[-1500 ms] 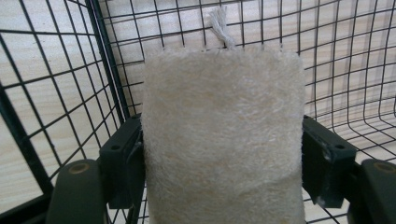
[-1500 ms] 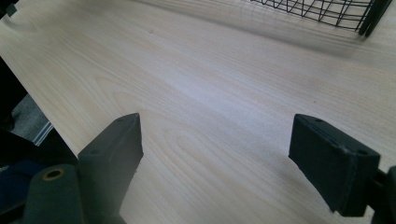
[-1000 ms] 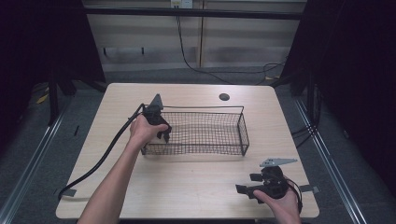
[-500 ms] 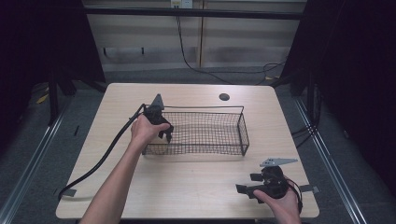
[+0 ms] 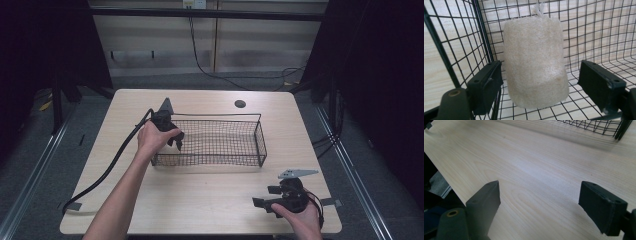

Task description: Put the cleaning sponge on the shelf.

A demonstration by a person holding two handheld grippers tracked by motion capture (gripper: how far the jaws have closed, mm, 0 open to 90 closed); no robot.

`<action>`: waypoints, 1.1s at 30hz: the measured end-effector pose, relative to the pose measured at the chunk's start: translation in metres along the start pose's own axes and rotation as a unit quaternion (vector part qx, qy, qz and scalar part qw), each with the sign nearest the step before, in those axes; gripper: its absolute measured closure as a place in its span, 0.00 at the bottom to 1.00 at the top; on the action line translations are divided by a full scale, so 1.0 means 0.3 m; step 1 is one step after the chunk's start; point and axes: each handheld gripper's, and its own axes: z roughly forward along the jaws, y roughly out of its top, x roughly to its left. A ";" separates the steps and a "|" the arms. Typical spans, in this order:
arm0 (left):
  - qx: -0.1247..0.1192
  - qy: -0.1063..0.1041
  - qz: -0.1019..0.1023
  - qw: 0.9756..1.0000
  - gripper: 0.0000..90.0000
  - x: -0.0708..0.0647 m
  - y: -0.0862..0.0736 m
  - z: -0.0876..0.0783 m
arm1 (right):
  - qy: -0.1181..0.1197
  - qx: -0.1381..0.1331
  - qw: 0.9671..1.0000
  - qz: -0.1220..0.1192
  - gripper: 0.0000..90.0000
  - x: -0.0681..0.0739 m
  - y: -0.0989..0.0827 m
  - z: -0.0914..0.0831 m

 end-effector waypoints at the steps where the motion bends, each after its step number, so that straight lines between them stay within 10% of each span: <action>1: -0.002 -0.003 0.001 1.000 0.21 0.000 -0.001 -0.004 | 0.000 0.000 1.000 0.000 0.19 0.000 0.000 0.000; 21: -0.044 -0.027 0.044 0.998 0.20 0.012 -0.050 -0.092 | -0.001 0.002 1.000 0.000 0.19 0.002 0.001 0.001; 25: -0.076 -0.082 0.063 0.992 0.20 0.028 -0.074 -0.110 | -0.002 0.004 1.000 -0.002 0.19 0.002 0.001 0.002; 33: -0.114 -0.094 0.098 0.984 0.19 0.078 -0.118 -0.141 | -0.003 0.003 1.000 -0.001 0.19 0.001 0.002 0.003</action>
